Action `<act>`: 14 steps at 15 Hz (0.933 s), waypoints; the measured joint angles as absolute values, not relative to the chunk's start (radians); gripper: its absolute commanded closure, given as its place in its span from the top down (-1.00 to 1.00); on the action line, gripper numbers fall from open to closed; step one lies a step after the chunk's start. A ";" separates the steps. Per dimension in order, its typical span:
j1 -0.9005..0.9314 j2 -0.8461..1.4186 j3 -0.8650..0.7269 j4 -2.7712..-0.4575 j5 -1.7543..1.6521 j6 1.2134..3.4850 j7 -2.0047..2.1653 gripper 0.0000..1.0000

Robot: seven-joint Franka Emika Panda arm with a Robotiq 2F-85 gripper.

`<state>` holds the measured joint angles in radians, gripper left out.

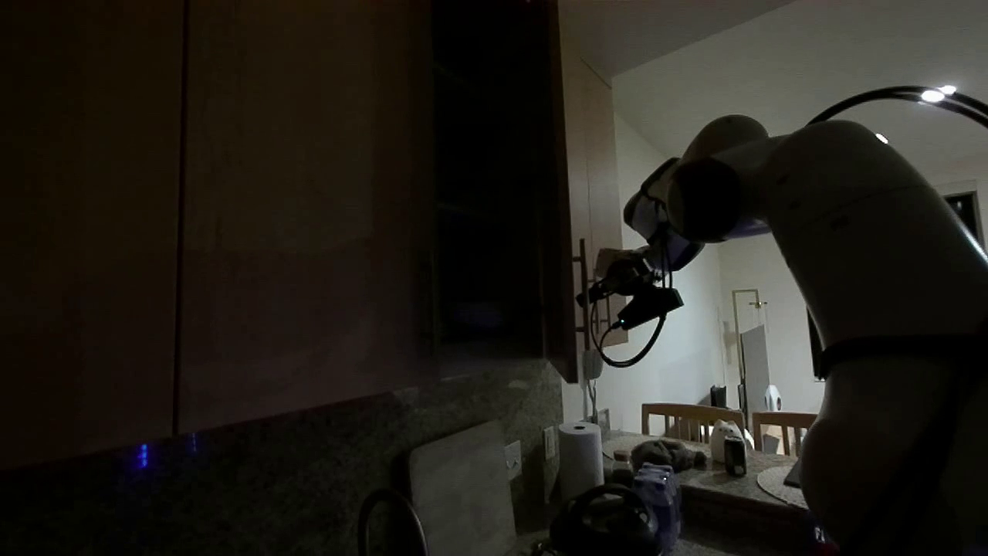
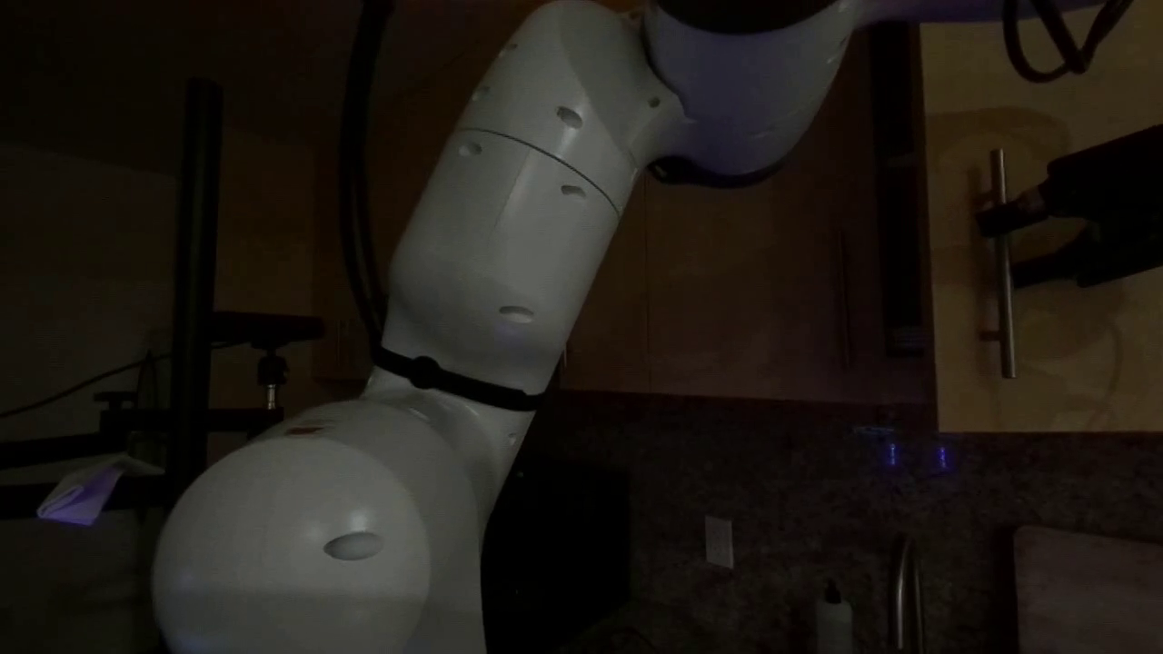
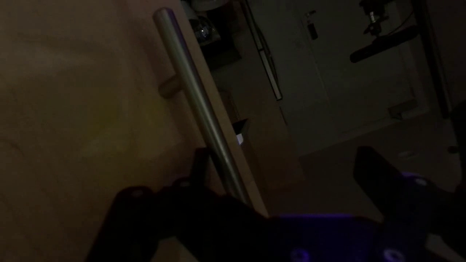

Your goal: Open the third cabinet door from the right

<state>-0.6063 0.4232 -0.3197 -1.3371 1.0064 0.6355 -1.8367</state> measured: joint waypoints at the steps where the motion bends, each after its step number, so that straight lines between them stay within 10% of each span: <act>1: -0.615 0.424 -0.319 -1.333 0.998 0.631 -1.851 1.00; 14: -0.747 0.445 -0.313 -1.309 0.968 0.592 -1.979 1.00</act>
<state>-0.7466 0.4455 -0.3133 -1.3090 0.9684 0.5916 -1.9787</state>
